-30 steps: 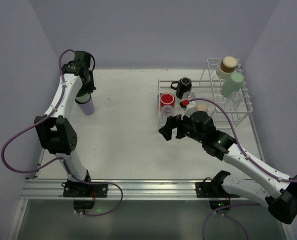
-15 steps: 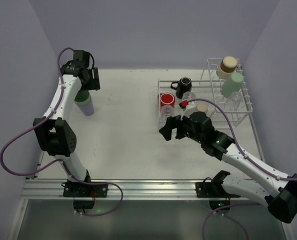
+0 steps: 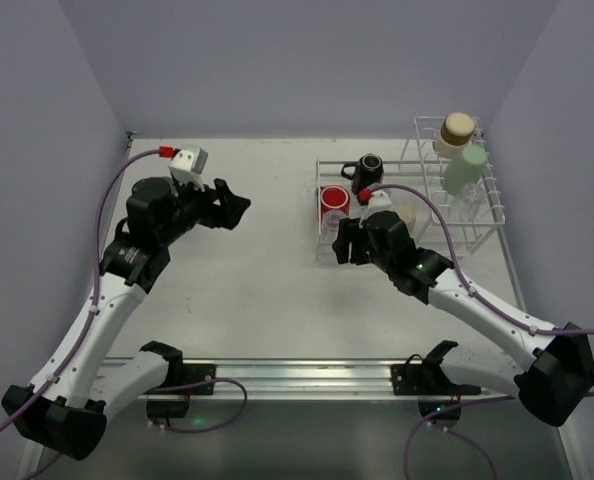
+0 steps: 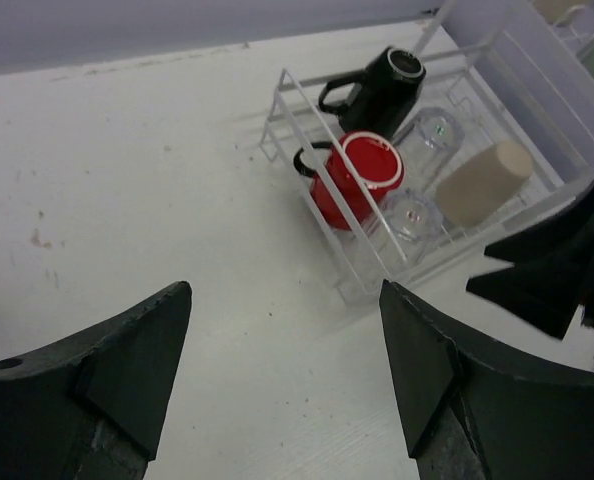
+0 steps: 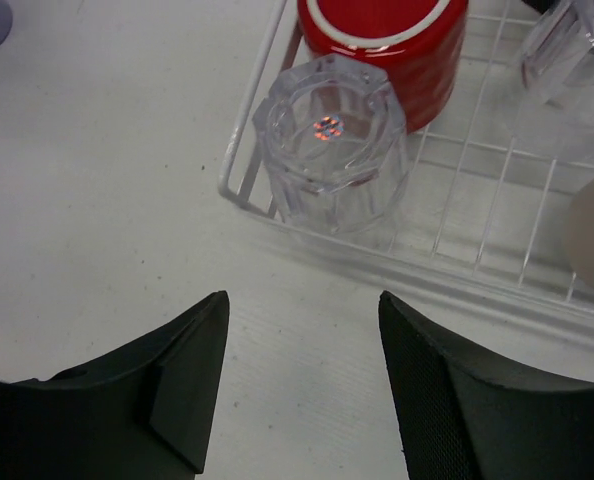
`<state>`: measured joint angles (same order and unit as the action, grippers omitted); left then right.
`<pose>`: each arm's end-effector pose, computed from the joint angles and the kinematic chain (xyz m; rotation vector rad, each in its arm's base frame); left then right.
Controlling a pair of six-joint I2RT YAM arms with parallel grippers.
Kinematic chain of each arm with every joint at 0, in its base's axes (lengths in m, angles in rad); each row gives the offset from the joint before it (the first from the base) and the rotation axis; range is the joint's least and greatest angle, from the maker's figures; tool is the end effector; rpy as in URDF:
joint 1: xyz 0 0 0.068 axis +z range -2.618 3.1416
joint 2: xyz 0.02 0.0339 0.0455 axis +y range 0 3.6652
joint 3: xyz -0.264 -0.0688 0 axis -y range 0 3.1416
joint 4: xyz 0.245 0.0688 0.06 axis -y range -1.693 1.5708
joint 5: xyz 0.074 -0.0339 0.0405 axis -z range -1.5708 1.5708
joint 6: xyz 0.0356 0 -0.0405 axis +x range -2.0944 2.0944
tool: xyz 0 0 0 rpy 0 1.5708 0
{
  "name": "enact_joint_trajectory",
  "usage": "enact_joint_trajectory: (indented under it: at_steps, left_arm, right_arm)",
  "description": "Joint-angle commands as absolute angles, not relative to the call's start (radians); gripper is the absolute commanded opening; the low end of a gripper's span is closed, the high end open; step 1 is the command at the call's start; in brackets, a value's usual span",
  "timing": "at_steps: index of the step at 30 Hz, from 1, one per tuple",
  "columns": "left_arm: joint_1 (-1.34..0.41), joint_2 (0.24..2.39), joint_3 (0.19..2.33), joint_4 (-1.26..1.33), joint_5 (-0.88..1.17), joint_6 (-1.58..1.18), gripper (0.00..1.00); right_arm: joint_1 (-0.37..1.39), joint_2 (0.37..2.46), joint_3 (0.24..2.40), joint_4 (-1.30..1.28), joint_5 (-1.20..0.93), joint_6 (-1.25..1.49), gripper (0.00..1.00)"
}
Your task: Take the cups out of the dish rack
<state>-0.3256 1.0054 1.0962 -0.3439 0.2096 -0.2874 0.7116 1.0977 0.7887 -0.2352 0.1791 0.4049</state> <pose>0.2084 -0.0782 0.3911 0.1867 1.8538 -0.6200 0.1894 0.1550 0.2747 -0.2198 2.1309 0.4759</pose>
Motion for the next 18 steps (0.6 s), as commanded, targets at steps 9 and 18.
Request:
enact_joint_trajectory:
  at_steps: [9, 18]
  left_arm:
    - [-0.328, 0.769, 0.681, -0.132, 0.42, -0.252, 0.83]
    - [-0.328, 0.721, 0.687, -0.158, 0.426, -0.221, 0.84]
  right_arm:
    - [0.634, 1.324, 1.008, -0.224, 0.169, 0.241, 0.67]
    - [0.609, 1.426, 1.042, -0.221, 0.132, 0.178, 0.79]
